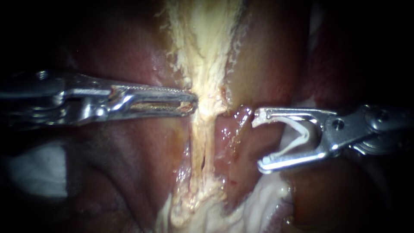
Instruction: Clipping first clip left tube
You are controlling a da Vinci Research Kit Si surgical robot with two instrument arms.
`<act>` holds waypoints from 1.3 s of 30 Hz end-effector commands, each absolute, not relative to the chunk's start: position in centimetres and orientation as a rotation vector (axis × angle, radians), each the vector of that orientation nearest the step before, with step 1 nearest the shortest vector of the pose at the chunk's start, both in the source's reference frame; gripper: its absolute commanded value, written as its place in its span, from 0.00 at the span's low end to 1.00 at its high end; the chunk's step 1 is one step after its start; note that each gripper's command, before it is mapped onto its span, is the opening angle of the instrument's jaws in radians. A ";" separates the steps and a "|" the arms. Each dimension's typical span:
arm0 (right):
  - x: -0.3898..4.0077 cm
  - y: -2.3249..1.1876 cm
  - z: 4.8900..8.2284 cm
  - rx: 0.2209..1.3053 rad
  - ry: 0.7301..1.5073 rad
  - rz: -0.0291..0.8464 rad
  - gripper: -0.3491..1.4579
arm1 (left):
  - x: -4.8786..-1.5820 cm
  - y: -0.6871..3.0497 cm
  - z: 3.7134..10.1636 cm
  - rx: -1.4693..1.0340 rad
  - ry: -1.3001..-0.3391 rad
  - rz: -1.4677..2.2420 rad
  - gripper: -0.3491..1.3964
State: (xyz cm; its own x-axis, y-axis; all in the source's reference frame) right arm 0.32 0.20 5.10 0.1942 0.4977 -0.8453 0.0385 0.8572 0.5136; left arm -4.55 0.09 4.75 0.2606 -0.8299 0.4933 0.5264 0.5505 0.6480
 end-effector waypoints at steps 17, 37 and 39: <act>0.80 -0.31 5.57 0.570 1.323 0.350 0.52 | -4.16 0.01 4.07 0.400 -0.908 -0.957 0.00; 1.61 -0.71 6.13 0.645 1.297 0.329 0.52 | -4.07 -0.10 3.80 0.401 -0.905 -0.961 0.00; 1.61 -0.70 6.15 0.645 1.297 0.329 0.52 | -4.07 -0.11 3.78 0.401 -0.905 -0.961 0.00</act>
